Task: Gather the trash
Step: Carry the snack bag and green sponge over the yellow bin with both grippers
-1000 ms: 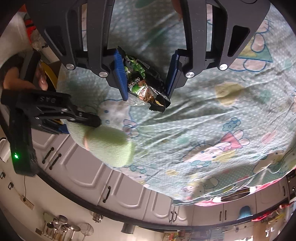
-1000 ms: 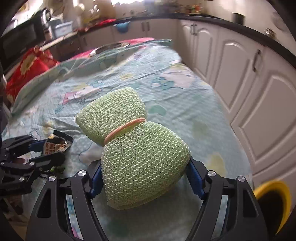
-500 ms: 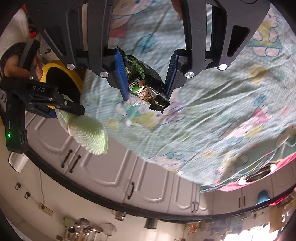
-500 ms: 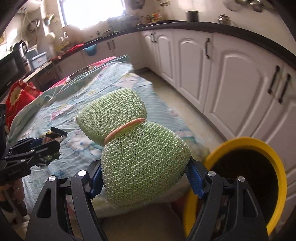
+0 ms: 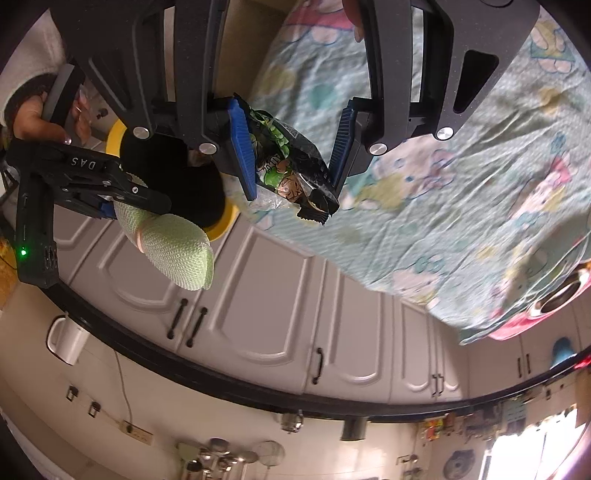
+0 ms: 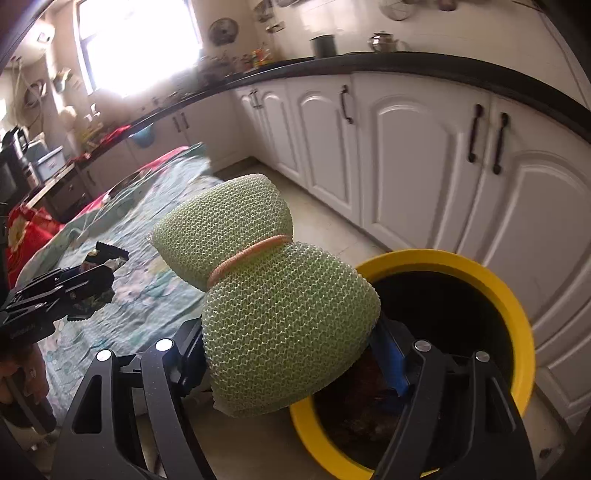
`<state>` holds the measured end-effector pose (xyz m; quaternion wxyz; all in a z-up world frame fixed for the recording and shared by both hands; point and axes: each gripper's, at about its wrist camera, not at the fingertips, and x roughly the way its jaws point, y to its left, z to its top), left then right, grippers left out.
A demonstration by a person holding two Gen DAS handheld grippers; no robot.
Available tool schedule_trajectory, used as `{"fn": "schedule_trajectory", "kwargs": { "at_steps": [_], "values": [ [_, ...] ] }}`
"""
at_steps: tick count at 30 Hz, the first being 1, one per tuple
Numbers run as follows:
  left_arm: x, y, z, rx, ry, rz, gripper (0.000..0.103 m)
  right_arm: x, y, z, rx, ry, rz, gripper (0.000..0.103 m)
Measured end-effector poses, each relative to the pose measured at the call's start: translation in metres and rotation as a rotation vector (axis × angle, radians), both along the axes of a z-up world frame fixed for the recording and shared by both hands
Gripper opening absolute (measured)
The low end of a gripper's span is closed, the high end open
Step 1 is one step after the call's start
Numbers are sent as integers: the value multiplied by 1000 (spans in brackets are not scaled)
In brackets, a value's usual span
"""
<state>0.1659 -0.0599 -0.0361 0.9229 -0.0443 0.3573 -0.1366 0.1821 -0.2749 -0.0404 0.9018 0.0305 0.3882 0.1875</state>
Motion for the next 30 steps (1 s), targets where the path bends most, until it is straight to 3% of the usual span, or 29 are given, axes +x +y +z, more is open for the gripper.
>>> {"fn": "schedule_trajectory", "kwargs": {
  "at_steps": [16,26,30],
  "values": [
    [17,-62,5,6,-15,-118,31,-16,-78,-10,21,13,-203,73],
    [25,-106,-3,19,-8,-199,31,-28,-104,-24,-14,30,-279,73],
    [28,-120,-8,15,-2,-224,31,-33,-108,-30,-74,39,-298,73]
  ]
}}
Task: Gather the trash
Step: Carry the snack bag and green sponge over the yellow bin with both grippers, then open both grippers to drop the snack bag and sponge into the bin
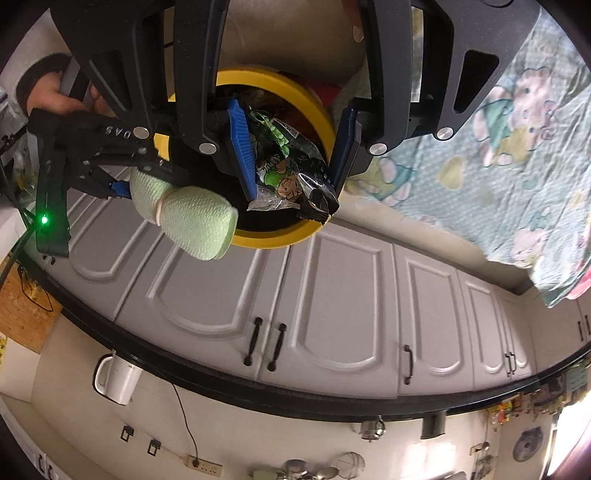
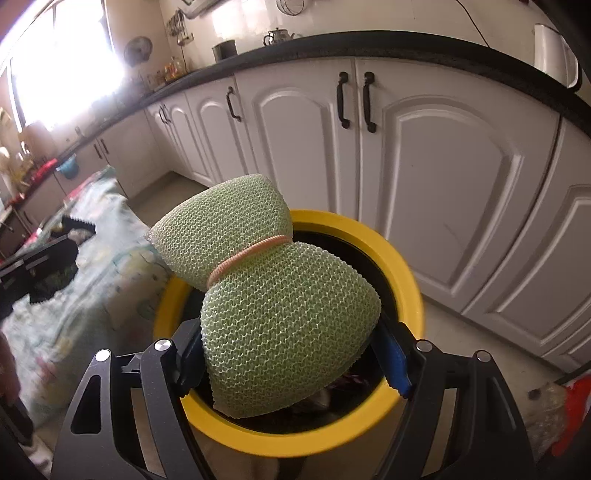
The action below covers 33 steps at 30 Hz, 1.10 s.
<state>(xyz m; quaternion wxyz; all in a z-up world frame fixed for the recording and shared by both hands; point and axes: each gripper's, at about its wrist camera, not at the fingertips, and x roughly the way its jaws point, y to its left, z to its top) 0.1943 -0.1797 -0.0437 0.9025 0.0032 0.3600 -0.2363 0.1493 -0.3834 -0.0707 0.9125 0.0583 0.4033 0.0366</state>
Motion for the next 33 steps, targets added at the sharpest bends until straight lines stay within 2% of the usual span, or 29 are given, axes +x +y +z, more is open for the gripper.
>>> {"fn": "schedule_trajectory", "kwargs": {
  "at_steps": [9,21,33],
  "values": [
    [3,-28,-9,16,-7,-53,31,-6,-10,-14,-24,39,-25,74],
    [17,-47,-10,29,-10,-71,32,-9,-7,-29,-42,88,-5,75],
    [44,-60,-16,27,29,-74,35,-10,-2,-30,-19,94,4,76]
  ]
}}
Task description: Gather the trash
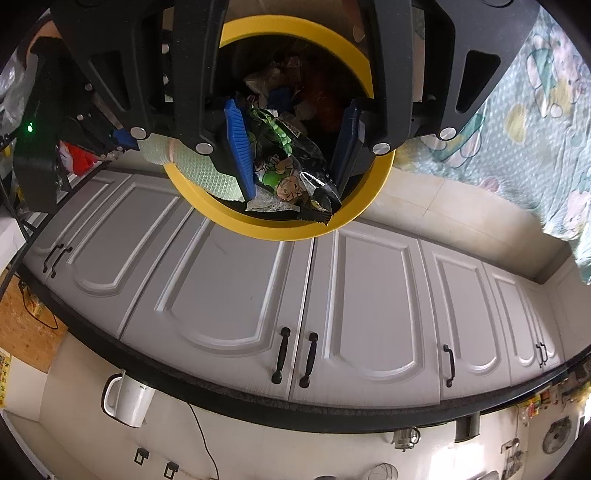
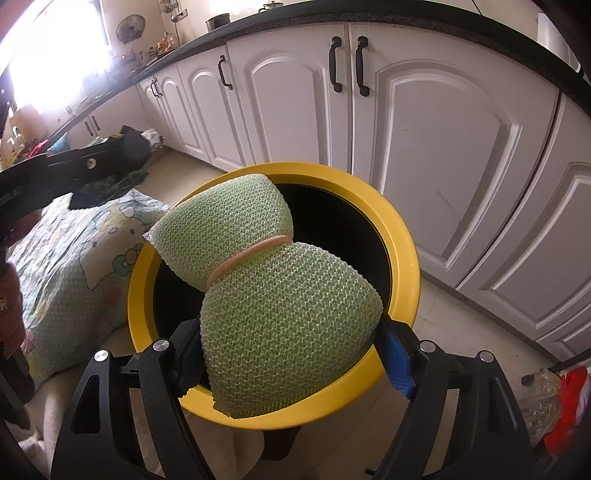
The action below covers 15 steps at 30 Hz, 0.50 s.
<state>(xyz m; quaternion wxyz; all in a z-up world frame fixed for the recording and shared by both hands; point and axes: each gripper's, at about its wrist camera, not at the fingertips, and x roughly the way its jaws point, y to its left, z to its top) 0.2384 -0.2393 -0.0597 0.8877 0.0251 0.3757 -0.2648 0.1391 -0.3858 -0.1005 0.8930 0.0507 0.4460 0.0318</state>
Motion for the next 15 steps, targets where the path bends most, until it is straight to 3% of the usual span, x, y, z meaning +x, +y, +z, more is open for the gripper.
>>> {"fn": "schedule_trajectory", "kwargs": {
  "at_steps": [5,8,12,14,15],
  "values": [
    [7,-6,1,-5,8,-7,41,0,2,0,0,-2,3,80],
    [10,-7,1,-3,13,-2,50,0,2,0,-3,-5,0,83],
    [12,-5,-1,-3,26,11,65,-2,-3,2,-2,-18,-16,87],
    [12,-2,-1,1,28,24,80,-3,-4,4,-5,-23,-21,87],
    [12,0,-1,0,30,29,82,-4,-5,6,-7,-27,-23,88]
  ]
}}
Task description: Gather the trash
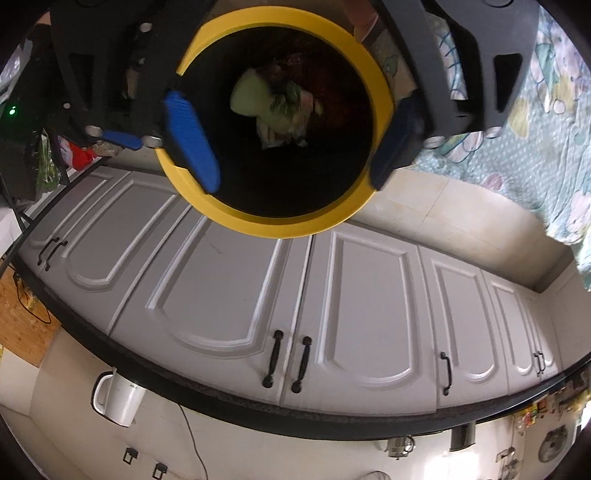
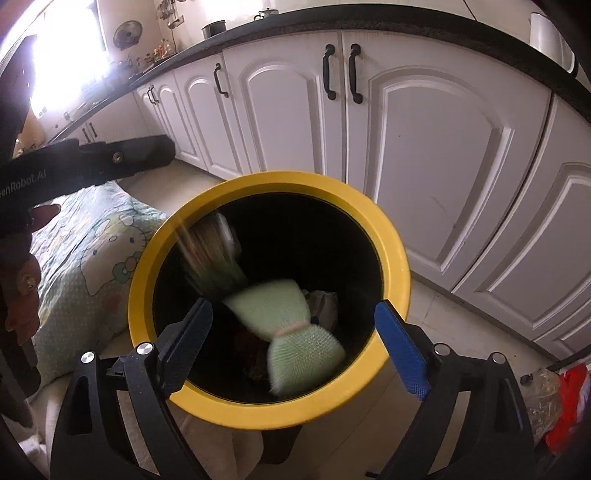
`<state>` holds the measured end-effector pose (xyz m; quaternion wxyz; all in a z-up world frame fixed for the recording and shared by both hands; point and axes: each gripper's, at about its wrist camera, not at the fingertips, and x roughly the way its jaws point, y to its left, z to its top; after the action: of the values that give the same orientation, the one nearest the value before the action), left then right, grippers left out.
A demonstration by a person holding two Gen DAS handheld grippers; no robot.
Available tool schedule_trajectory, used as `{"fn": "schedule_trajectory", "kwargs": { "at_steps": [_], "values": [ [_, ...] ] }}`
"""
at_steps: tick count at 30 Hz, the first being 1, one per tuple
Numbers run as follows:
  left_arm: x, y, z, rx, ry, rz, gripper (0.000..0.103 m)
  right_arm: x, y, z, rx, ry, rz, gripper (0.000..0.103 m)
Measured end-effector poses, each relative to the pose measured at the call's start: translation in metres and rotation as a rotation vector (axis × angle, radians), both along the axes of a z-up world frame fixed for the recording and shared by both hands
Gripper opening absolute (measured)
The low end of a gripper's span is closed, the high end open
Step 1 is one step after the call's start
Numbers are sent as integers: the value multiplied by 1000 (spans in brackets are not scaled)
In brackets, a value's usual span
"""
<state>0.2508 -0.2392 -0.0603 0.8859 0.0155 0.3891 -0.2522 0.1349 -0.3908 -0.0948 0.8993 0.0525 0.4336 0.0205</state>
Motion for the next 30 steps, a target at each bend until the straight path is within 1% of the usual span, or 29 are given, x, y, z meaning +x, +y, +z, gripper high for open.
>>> {"fn": "schedule_trajectory", "kwargs": {
  "at_steps": [2,4,10,18,30],
  "values": [
    [-1,5,1,-2,5,9,88,-4,-2,3,-2,-9,-7,89],
    [-3,10,2,5,4,19,91,-7,-4,7,-1,-19,-15,91],
    [-11,30,8,17,-4,50,91,-17,-5,21,14,-64,-32,94],
    [-31,67,22,11,-43,109,92,-32,4,49,61,-158,-38,96],
    [-81,117,35,3,-113,178,92,-63,43,84,63,-298,24,97]
  ]
}}
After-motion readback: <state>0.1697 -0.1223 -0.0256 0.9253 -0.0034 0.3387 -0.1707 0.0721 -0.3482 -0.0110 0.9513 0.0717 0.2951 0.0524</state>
